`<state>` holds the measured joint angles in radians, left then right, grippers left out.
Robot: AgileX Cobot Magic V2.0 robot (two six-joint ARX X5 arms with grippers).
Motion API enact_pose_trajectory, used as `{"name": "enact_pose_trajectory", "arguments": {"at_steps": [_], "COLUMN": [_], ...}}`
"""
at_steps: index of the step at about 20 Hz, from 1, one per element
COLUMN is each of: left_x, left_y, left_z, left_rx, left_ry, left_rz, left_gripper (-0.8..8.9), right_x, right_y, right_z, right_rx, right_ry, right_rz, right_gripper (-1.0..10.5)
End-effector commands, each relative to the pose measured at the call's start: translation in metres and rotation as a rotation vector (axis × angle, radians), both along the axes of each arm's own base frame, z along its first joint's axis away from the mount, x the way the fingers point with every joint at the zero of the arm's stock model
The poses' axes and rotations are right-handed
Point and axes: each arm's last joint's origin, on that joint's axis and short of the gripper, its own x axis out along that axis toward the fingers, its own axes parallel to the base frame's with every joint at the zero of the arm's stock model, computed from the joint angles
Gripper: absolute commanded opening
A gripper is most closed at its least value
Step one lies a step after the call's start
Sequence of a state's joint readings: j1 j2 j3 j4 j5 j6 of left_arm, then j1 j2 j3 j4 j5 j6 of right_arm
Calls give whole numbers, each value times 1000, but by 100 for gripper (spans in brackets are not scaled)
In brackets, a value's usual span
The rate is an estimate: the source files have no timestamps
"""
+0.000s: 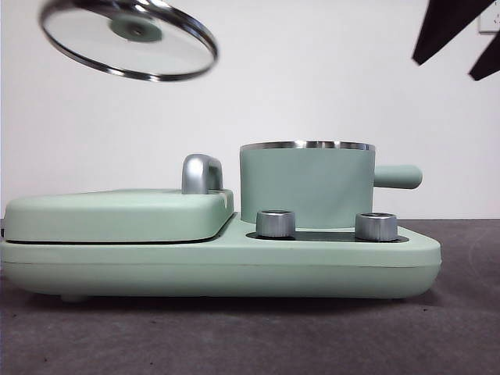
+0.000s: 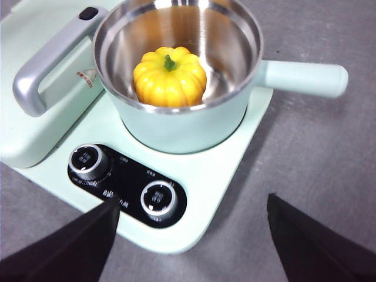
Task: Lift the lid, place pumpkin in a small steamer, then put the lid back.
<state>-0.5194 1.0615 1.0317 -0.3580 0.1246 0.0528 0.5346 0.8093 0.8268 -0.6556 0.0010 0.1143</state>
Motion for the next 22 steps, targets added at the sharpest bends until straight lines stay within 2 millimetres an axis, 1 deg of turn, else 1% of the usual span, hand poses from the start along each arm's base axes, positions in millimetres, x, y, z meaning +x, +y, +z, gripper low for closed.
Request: {"name": "enact_pose_trajectory", "arguments": {"at_steps": [1, 6, 12, 17, 22], "left_x": [10, 29, 48, 62, 81], "left_y": [-15, -40, -70, -92, -113], "left_z": [2, -9, -23, -38, -52], "left_rx": [-8, -36, -81, -103, -87], "left_ry": [-69, -99, -170, -202, -174], "left_rz": [-86, -147, -193, -221, -234], "left_gripper": [15, 15, 15, 15, 15], "right_x": [-8, -20, -30, -33, -33], "right_y": [-4, -14, -21, -23, -23], "right_z": [0, -1, 1, -1, -3], "right_rx": [20, -48, -63, -80, -88], "right_ry": [14, 20, 5, 32, 48], "right_rz": [-29, -95, -121, -131, -133], "right_gripper": [385, 386, 386, 386, 386]}}
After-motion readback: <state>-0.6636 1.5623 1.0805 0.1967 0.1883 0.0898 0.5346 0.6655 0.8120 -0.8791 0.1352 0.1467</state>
